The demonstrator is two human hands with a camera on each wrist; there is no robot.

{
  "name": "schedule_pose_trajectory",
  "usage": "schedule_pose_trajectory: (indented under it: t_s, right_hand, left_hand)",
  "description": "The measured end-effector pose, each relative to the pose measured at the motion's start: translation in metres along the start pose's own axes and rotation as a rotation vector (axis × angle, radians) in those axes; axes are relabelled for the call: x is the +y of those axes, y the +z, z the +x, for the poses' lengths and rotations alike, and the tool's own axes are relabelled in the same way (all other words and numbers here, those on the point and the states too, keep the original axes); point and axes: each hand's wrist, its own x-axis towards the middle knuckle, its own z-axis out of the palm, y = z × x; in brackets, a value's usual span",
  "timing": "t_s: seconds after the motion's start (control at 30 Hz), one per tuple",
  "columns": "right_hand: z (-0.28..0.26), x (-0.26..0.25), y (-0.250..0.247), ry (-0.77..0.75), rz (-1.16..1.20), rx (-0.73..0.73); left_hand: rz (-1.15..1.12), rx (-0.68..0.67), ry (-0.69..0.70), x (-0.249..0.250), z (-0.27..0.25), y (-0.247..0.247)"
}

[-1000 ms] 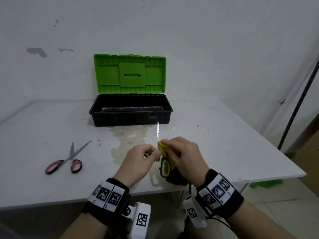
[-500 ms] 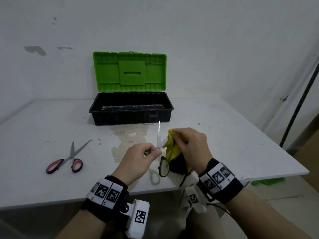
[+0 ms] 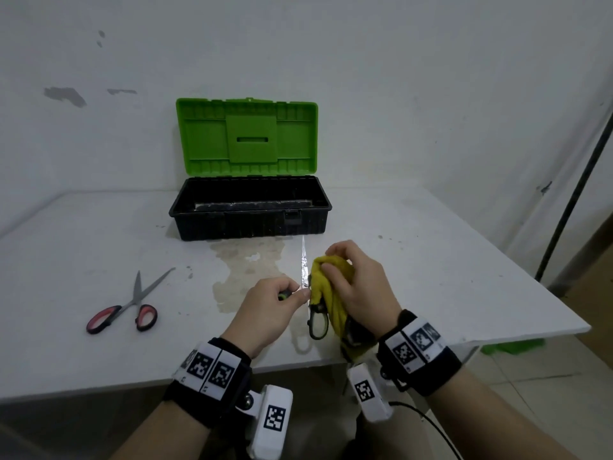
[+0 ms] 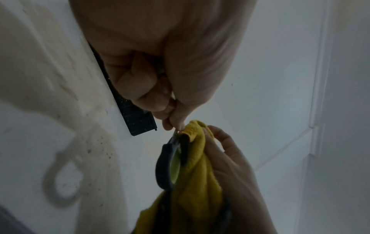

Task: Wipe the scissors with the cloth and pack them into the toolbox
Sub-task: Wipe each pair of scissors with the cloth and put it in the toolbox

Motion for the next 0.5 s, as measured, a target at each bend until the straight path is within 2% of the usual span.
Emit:
schedule_pose_trajectory:
  t_s: [0.13, 0.27, 0.33, 0.4, 0.5]
  right_hand:
    - [-0.006, 0.006, 0.009, -0.057, -0.059, 0.054]
    - [-0.014, 0.003, 0.012, -0.054, -0.065, -0.024]
    - [-0.014, 0.002, 0.013, -0.059, -0.075, 0.004]
    - [-0.013, 0.001, 0.013, -0.105, -0.08, 0.054]
    - [-0.012, 0.0, 0.01, -0.202, -0.152, 0.04]
  left_hand:
    - [-0.002, 0.009, -0.003, 0.001, -0.003, 0.001]
    - [-0.018, 0.01, 0.015, 0.001, -0.003, -0.003]
    - [-0.009, 0.004, 0.017, 0.001, -0.002, -0.004]
    - [0.0, -0.001, 0.025, 0.002, -0.001, -0.004]
    - [0.021, -0.002, 0.058, 0.004, -0.001, -0.007]
